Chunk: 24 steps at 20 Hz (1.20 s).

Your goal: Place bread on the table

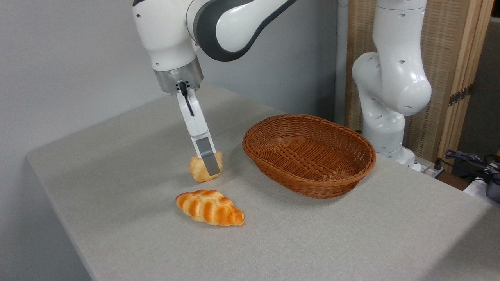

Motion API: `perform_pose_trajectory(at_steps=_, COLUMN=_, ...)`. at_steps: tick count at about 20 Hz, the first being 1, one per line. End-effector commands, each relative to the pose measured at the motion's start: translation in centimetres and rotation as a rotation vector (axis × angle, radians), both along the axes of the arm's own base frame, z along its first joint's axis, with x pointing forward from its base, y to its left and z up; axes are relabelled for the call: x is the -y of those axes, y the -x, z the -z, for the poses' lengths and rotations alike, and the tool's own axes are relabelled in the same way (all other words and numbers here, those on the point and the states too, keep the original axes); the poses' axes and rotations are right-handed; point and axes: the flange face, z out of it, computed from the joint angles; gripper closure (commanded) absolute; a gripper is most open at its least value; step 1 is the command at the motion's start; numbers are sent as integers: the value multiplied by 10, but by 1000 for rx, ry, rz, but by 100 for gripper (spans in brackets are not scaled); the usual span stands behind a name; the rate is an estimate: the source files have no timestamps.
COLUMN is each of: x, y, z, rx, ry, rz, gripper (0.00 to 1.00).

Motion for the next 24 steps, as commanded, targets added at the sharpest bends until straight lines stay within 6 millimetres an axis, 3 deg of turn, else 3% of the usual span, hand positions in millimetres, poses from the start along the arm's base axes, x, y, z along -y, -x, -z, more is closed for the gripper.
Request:
perform_pose_trajectory(at_steps=1, x=1, y=-5, z=-7, rx=27, ry=-8, rz=16, gripper=0)
perform_pose_trajectory(at_steps=5, x=-11, y=-13, z=-32, rx=73, ry=7, rz=-13, gripper=0)
perform_pose_trajectory(at_steps=8, x=-41, y=-28, z=-64, rx=133, ry=33, rz=-79, gripper=0)
perform_pose_trajectory(at_steps=12, x=-65, y=-36, z=-88, rx=177, ry=42, rz=-179, gripper=0)
perform_pose_trajectory(at_steps=15, x=-74, y=-37, z=-88, rx=177, ry=40, rz=-257, gripper=0)
perform_pose_trajectory(at_steps=18, x=-95, y=-40, z=-90, rx=176, ry=57, rz=-408, gripper=0)
perform_pose_trajectory(at_steps=24, x=-93, y=-39, z=-90, rx=163, ry=96, rz=-456, gripper=0)
